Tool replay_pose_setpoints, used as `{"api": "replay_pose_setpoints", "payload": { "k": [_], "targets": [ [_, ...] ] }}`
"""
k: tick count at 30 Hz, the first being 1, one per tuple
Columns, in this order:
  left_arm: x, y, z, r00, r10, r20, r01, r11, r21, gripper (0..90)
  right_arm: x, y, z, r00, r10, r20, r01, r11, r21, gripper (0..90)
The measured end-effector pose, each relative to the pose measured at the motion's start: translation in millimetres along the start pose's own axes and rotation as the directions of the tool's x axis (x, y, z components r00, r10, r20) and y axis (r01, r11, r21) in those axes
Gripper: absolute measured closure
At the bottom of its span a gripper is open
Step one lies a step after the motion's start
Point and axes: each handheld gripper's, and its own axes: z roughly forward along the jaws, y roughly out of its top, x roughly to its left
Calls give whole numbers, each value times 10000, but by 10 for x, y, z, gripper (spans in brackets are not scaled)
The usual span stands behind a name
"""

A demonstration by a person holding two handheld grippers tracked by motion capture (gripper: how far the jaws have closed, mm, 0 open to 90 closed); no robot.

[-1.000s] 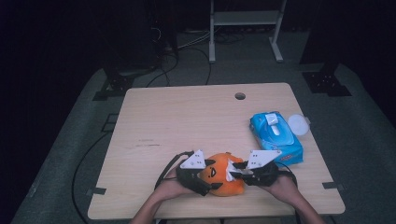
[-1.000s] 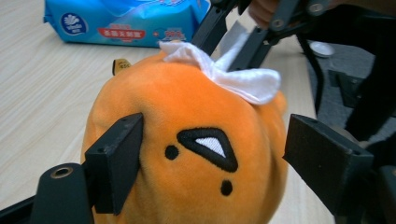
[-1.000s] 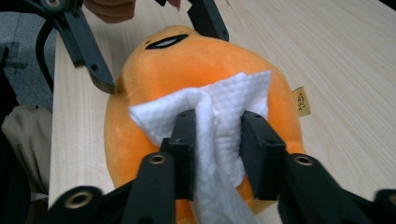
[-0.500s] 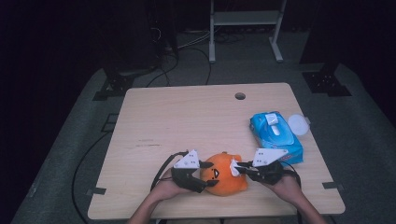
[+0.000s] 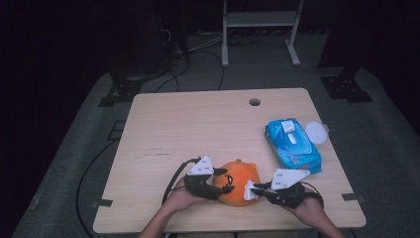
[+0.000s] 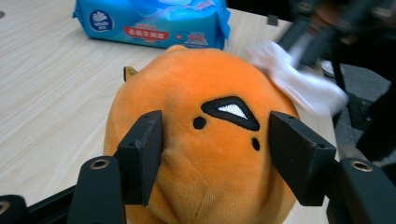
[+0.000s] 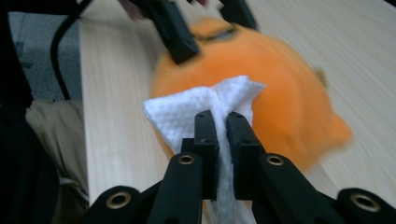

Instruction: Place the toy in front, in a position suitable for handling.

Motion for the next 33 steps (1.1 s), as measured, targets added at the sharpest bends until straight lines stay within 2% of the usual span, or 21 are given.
{"api": "replay_pose_setpoints", "payload": {
  "k": [1, 2, 4, 7, 9, 10, 12, 15, 19, 20, 21, 22, 23, 25, 27, 28, 29, 31, 33],
  "targets": [
    [2, 1, 4, 10000, -37, -45, 37, 10000, -9, 370, 48, 82, 65, 9992, -404, -18, 404, 9992, 15, 833],
    [14, -8, 0, 9998, -86, -184, 86, 10000, -10, 371, 52, 105, 86, 9986, -524, 23, 524, 9986, 22, 833],
    [28, -18, -6, 9997, -130, -209, 129, 9999, -37, 372, 42, 111, 96, 9985, -537, 52, 537, 9986, 0, 833],
    [71, -44, -18, 9991, -360, -216, 357, 9993, -138, 374, -67, 2, 20, 9996, 60, 272, -55, 9998, -179, 833],
    [79, -47, -17, 9989, -413, -202, 410, 9990, -171, 374, -86, -30, 0, 9993, 171, 341, -165, 9997, -163, 833],
    [80, -46, -14, 9989, -425, -206, 421, 9989, -190, 373, -125, -118, -50, 9979, 444, 475, -438, 9990, -124, 833],
    [81, -39, 1, 9987, -446, -258, 439, 9987, -248, 372, -146, -188, -78, 9964, 633, 571, -628, 9980, -99, 833],
    [83, -33, 18, 9985, -443, -325, 434, 9986, -291, 369, -149, -215, -85, 9954, 721, 624, -713, 9974, -141, 833],
    [99, -39, 32, 9976, -539, -439, 520, 9977, -431, 360, -129, -159, -44, 9959, 622, 661, -610, 9979, -208, 832],
    [107, -39, 17, 9981, -486, -387, 469, 9980, -429, 323, -135, -138, -16, 9960, 639, 627, -625, 9978, -240, 833],
    [106, -36, 0, 9982, -512, -308, 496, 9976, -479, 323, -135, -138, -16, 9960, 639, 627, -625, 9978, -240, 833],
    [114, -26, -31, 9985, -528, -110, 521, 9971, -556, 204, -149, -139, -11, 9961, 675, 575, -662, 9975, -244, 833],
    [123, -12, -64, 9979, -644, 25, 644, 9966, -513, 204, -149, -139, -11, 9961, 675, 575, -662, 9975, -244, 833],
    [130, -17, -120, 9961, -832, 302, 845, 9955, -436, 120, -166, -155, -16, 9952, 763, 616, -748, 9969, -260, 832],
    [110, -50, -134, 9976, -603, 344, 615, 9975, -347, 171, -195, -181, -22, 9938, 924, 616, -907, 9954, -300, 832],
    [91, -65, -121, 9994, -313, 176, 315, 9994, -127, 221, -207, -192, -22, 9934, 967, 614, -950, 9950, -305, 832],
    [81, -72, -108, 9998, -194, 72, 195, 9998, -82, 272, -214, -196, -19, 9928, 1027, 611, -1009, 9944, -315, 832],
    [69, -68, -82, 9998, -208, -14, 208, 9998, -47, 328, -202, -177, -7, 9928, 956, 725, -938, 9952, -272, 832],
    [63, -64, -55, 9995, -194, -243, 194, 9998, -1, 340, -197, -163, -4, 9926, 924, 789, -904, 9955, -290, 832]
  ]
}}
